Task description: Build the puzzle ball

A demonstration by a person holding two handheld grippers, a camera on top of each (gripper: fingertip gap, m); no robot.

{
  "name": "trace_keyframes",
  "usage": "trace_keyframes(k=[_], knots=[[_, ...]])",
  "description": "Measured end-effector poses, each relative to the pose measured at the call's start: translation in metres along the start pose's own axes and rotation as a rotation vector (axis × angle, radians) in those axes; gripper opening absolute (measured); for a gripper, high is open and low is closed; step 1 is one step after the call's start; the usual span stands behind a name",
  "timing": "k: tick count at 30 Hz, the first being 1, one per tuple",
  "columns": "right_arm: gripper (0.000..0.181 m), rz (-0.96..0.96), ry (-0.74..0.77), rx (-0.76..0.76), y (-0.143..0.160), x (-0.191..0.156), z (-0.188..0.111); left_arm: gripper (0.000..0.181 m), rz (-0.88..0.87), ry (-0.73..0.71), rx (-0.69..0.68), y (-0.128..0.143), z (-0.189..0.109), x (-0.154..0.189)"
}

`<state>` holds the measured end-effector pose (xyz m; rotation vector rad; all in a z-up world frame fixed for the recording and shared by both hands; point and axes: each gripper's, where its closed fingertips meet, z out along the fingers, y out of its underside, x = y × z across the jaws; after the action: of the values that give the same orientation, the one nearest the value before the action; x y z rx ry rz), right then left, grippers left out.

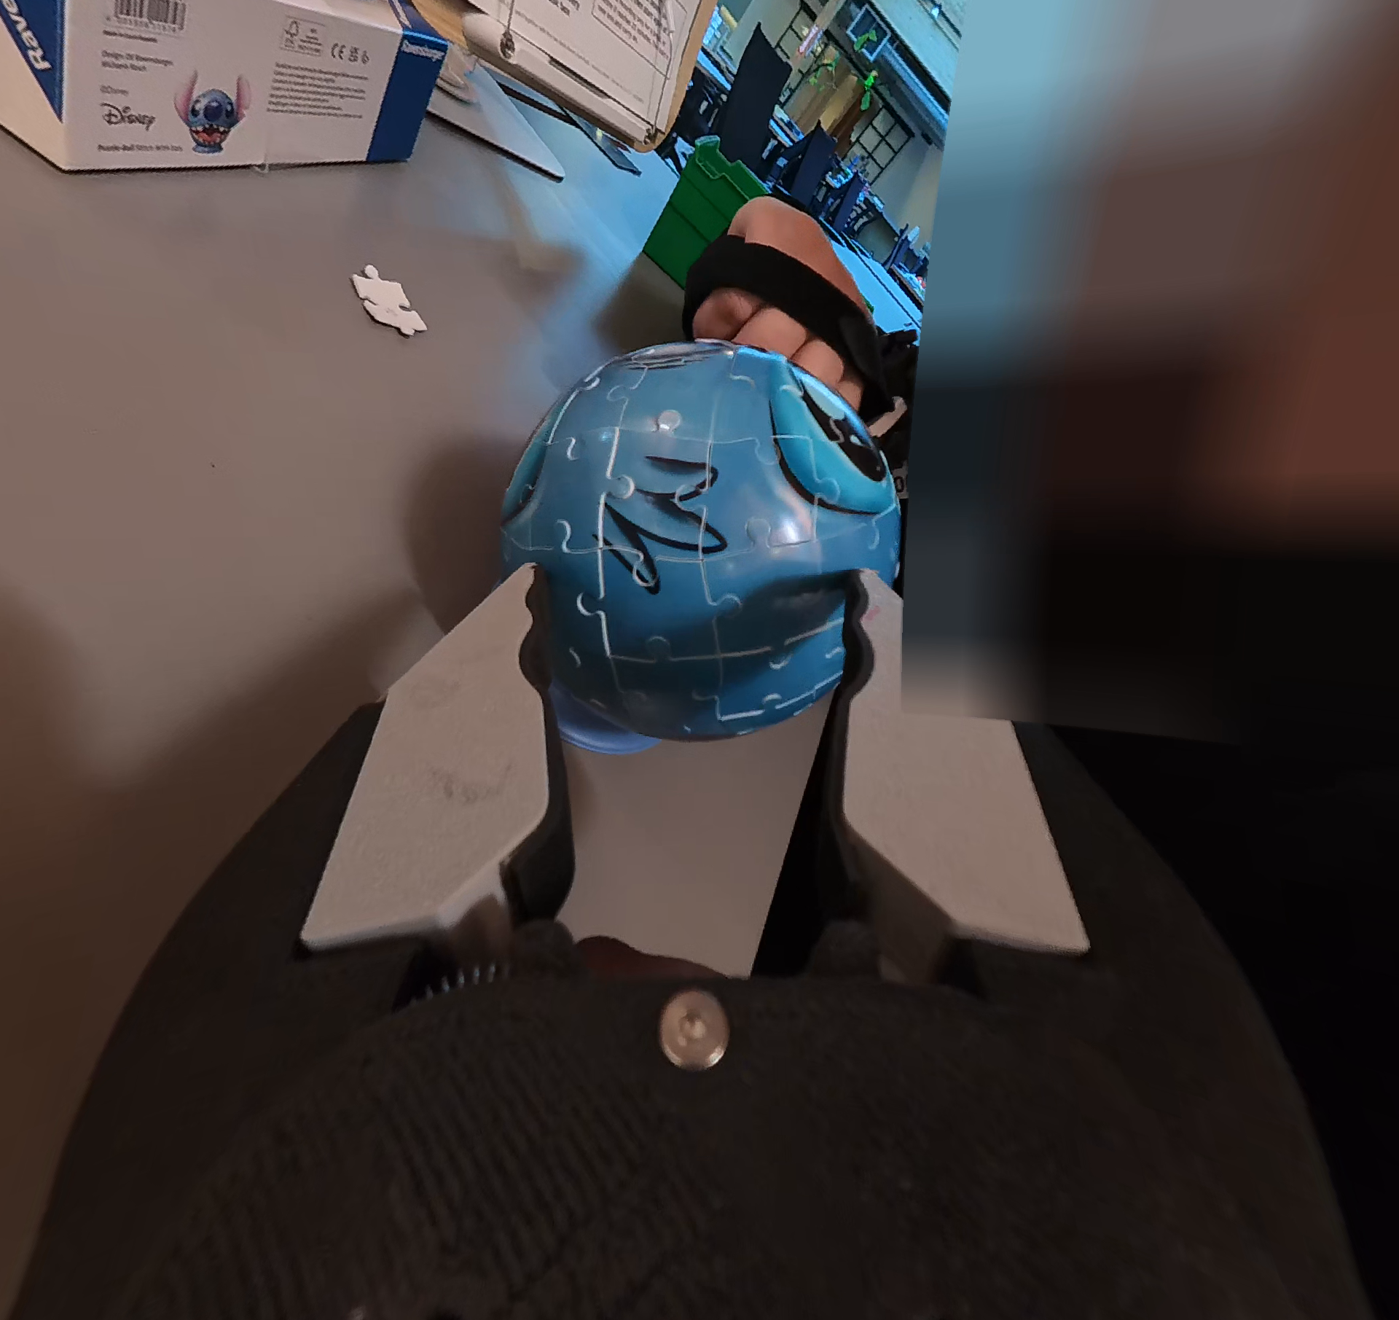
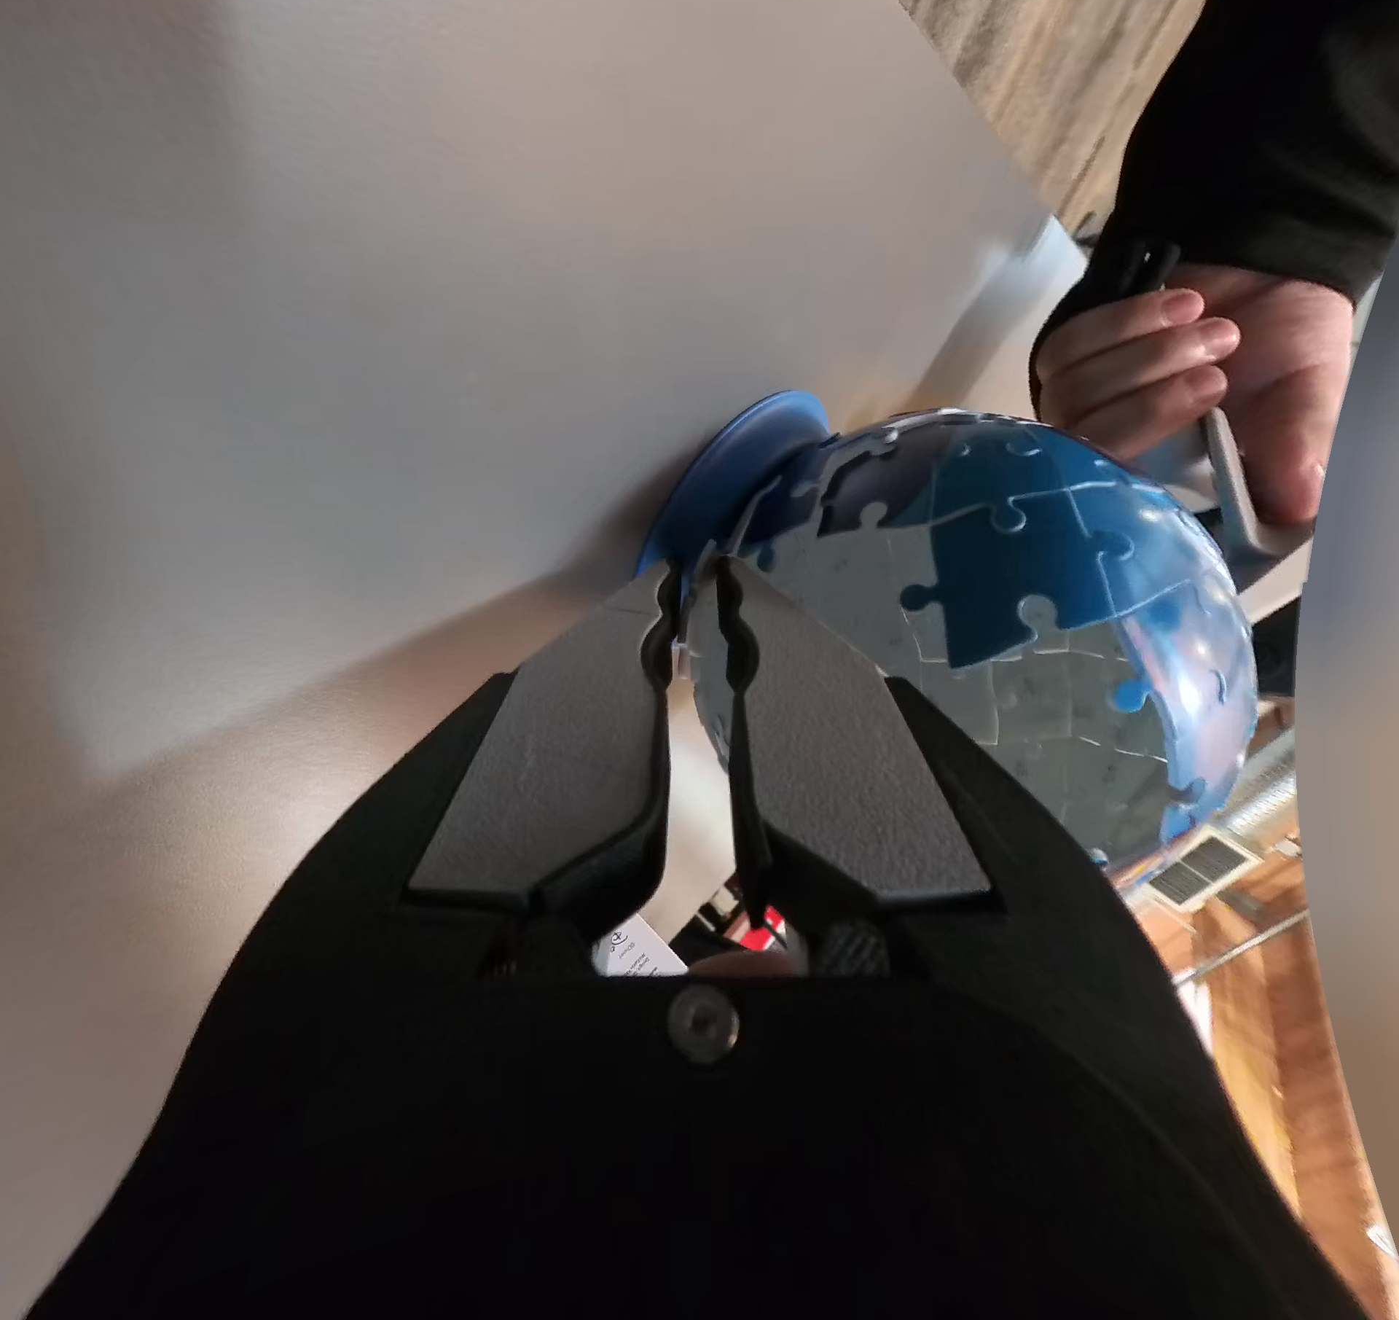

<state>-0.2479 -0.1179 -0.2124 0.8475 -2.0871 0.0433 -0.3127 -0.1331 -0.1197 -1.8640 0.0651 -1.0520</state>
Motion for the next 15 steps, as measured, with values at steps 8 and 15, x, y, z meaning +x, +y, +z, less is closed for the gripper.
trace_keyframes(k=[8,15], knots=[[0.003,0.05,-0.036,0.009,0.0,0.001,-0.001,0.08,0.014,0.007,-0.019,-0.003,0.004,0.001],[0.0,0.063,0.024,-0.113,0.014,0.004,0.001,0.078,0.019,-0.008,0.004,-0.005,0.0,-0.001]])
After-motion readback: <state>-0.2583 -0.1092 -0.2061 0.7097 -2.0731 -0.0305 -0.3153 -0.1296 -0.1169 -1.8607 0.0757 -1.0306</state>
